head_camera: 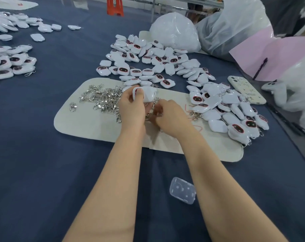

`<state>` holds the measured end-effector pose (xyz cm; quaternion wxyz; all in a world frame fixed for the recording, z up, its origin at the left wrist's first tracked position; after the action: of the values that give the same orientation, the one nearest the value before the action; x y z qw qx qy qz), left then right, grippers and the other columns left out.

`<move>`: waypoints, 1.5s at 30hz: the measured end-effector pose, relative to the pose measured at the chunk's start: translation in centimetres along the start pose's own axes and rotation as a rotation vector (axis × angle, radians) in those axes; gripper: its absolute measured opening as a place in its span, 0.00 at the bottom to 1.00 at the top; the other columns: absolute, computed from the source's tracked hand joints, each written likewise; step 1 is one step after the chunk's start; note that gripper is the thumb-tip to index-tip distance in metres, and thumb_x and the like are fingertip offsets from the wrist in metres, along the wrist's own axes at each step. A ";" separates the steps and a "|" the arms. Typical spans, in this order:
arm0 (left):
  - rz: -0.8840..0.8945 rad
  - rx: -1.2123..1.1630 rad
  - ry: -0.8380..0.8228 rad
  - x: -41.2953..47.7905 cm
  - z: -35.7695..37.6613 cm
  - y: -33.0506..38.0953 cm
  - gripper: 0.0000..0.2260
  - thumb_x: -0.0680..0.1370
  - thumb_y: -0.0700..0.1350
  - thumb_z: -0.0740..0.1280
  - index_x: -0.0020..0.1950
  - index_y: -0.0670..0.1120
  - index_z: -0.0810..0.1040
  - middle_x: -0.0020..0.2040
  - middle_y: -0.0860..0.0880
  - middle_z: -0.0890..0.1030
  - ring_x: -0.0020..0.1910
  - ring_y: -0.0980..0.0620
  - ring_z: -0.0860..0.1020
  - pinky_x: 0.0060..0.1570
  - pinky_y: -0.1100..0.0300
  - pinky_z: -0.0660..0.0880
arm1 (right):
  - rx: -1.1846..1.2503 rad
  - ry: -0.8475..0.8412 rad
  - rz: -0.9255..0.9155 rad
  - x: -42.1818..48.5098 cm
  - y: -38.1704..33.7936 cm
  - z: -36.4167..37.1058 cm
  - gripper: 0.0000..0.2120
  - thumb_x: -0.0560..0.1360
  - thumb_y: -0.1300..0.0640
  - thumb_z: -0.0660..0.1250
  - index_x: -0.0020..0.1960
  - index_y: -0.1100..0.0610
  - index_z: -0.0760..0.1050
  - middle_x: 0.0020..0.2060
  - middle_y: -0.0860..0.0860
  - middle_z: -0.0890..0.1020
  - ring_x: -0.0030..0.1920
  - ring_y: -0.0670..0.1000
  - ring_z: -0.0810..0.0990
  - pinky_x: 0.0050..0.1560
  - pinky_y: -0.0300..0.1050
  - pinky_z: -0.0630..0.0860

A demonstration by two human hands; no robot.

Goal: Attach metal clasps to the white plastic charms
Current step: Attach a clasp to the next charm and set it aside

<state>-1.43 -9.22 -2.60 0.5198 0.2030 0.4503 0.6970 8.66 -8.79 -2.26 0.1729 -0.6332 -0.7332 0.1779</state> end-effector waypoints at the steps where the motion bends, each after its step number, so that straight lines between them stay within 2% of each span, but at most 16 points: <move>1: -0.021 -0.047 0.008 -0.2 0.0 0.0 0.03 0.81 0.40 0.61 0.50 0.43 0.74 0.58 0.40 0.77 0.52 0.45 0.80 0.34 0.66 0.78 | -0.010 0.021 -0.006 0.1 -0.1 0.2 0.08 0.74 0.59 0.67 0.53 0.57 0.74 0.54 0.57 0.76 0.52 0.57 0.76 0.47 0.42 0.67; 5: -0.056 -0.140 -0.016 -0.6 0.1 0.0 0.02 0.80 0.39 0.63 0.48 0.40 0.72 0.49 0.41 0.80 0.41 0.50 0.83 0.36 0.65 0.79 | 0.168 0.161 0.032 0.4 0.7 0.3 0.05 0.76 0.59 0.65 0.50 0.58 0.72 0.46 0.56 0.80 0.49 0.56 0.77 0.50 0.48 0.72; 7: -0.063 -0.154 -0.031 -0.8 0.3 -0.3 0.03 0.78 0.35 0.63 0.48 0.42 0.70 0.50 0.40 0.79 0.42 0.48 0.83 0.38 0.64 0.80 | 0.403 0.269 0.077 0.2 1.4 0.2 0.04 0.76 0.58 0.67 0.46 0.56 0.72 0.39 0.50 0.79 0.42 0.50 0.79 0.46 0.40 0.74; 9: -0.062 -0.143 -0.029 -0.7 0.3 -0.7 0.09 0.77 0.31 0.62 0.50 0.44 0.68 0.50 0.40 0.76 0.41 0.48 0.83 0.38 0.63 0.80 | 0.576 0.335 0.110 0.1 1.8 0.2 0.03 0.75 0.57 0.68 0.46 0.55 0.74 0.39 0.48 0.80 0.42 0.47 0.79 0.45 0.35 0.74; 12: -0.024 -0.025 -0.023 -0.3 0.4 -0.8 0.11 0.77 0.31 0.61 0.53 0.46 0.71 0.51 0.43 0.75 0.42 0.50 0.82 0.36 0.65 0.79 | 0.733 0.345 0.117 0.1 1.9 0.0 0.03 0.76 0.59 0.66 0.49 0.55 0.78 0.43 0.50 0.82 0.47 0.50 0.81 0.52 0.44 0.76; 16: 0.089 0.185 -0.001 0.0 0.3 -1.0 0.09 0.77 0.32 0.63 0.45 0.46 0.75 0.47 0.49 0.75 0.42 0.54 0.81 0.38 0.67 0.78 | 0.761 0.357 0.140 0.6 2.4 -0.2 0.07 0.78 0.58 0.64 0.52 0.57 0.80 0.43 0.49 0.81 0.46 0.50 0.80 0.56 0.50 0.77; 19: 0.169 0.343 -0.003 0.1 0.2 -1.0 0.09 0.76 0.35 0.65 0.42 0.49 0.77 0.41 0.52 0.76 0.41 0.52 0.80 0.47 0.56 0.80 | 0.830 0.346 0.139 0.9 2.6 -0.1 0.08 0.79 0.60 0.63 0.54 0.60 0.79 0.39 0.49 0.82 0.37 0.45 0.79 0.46 0.43 0.79; 22: 0.237 0.530 -0.058 -0.2 0.4 -0.7 0.08 0.75 0.40 0.66 0.42 0.54 0.78 0.44 0.49 0.79 0.48 0.46 0.79 0.55 0.47 0.77 | 0.932 0.332 0.134 0.9 2.6 -0.3 0.05 0.78 0.62 0.63 0.53 0.59 0.75 0.35 0.48 0.82 0.28 0.39 0.76 0.31 0.33 0.75; 25: 0.300 0.680 -0.102 -0.6 0.7 -0.7 0.05 0.76 0.43 0.67 0.45 0.54 0.78 0.52 0.45 0.79 0.55 0.45 0.76 0.57 0.50 0.74 | 1.088 0.340 0.133 0.8 2.4 -0.4 0.01 0.78 0.62 0.63 0.49 0.58 0.72 0.36 0.49 0.83 0.34 0.41 0.81 0.37 0.35 0.76; 29: 0.318 0.776 -0.168 -0.3 1.1 -0.8 0.05 0.76 0.44 0.68 0.51 0.48 0.79 0.56 0.41 0.77 0.57 0.44 0.75 0.51 0.65 0.70 | 1.289 0.382 0.096 1.0 2.2 -0.5 0.03 0.79 0.60 0.63 0.46 0.55 0.71 0.39 0.47 0.85 0.47 0.43 0.82 0.51 0.40 0.74; 31: 0.336 0.833 -0.207 -0.1 1.3 -0.9 0.07 0.76 0.45 0.68 0.52 0.45 0.80 0.56 0.37 0.77 0.59 0.40 0.73 0.49 0.63 0.69 | 1.310 0.384 0.081 1.1 2.1 -0.6 0.04 0.79 0.58 0.63 0.45 0.54 0.70 0.41 0.47 0.86 0.48 0.41 0.82 0.53 0.39 0.72; 33: 0.346 0.865 -0.251 -0.2 1.6 -1.0 0.07 0.75 0.45 0.69 0.52 0.44 0.81 0.57 0.36 0.76 0.60 0.39 0.72 0.55 0.56 0.70 | 1.333 0.364 0.070 1.1 1.9 -0.4 0.04 0.79 0.59 0.63 0.46 0.55 0.70 0.43 0.48 0.86 0.49 0.42 0.82 0.53 0.39 0.73; 37: 0.347 0.900 -0.277 -0.3 1.8 -1.2 0.02 0.75 0.43 0.69 0.46 0.47 0.78 0.59 0.40 0.74 0.61 0.45 0.72 0.61 0.55 0.68 | 1.377 0.307 0.043 1.1 1.7 -0.2 0.03 0.79 0.61 0.62 0.47 0.57 0.70 0.44 0.51 0.86 0.47 0.49 0.82 0.50 0.42 0.76; 39: 0.376 0.894 -0.279 -0.1 1.8 -1.3 0.01 0.76 0.41 0.68 0.44 0.47 0.78 0.55 0.41 0.76 0.56 0.46 0.74 0.57 0.56 0.69 | 1.395 0.281 0.040 1.1 1.5 -0.1 0.02 0.79 0.61 0.61 0.47 0.58 0.70 0.43 0.50 0.86 0.46 0.49 0.82 0.51 0.42 0.77; 42: 0.410 0.817 -0.257 -0.1 1.6 -1.2 0.04 0.76 0.39 0.66 0.42 0.46 0.77 0.41 0.52 0.76 0.41 0.54 0.72 0.44 0.61 0.67 | 1.377 0.301 0.064 1.1 1.5 0.0 0.01 0.79 0.62 0.61 0.48 0.58 0.70 0.42 0.51 0.86 0.48 0.50 0.82 0.54 0.45 0.76; 45: 0.395 0.764 -0.229 0.0 1.4 -1.1 0.05 0.76 0.39 0.66 0.41 0.47 0.78 0.39 0.55 0.76 0.41 0.55 0.72 0.43 0.63 0.68 | 1.325 0.351 0.097 1.2 1.6 0.0 0.02 0.79 0.61 0.61 0.48 0.57 0.69 0.41 0.50 0.85 0.52 0.54 0.82 0.59 0.50 0.75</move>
<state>0.19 -8.59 -2.84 0.3110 0.5386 0.5677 0.5394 9.87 -7.40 -2.97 0.6318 -0.4455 -0.4018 0.4909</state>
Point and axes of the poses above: each hand's wrist, its own x-axis towards the middle knuckle, its own z-axis out of the palm, y = z × x, the point moved 2 cm from there along x, towards the middle knuckle
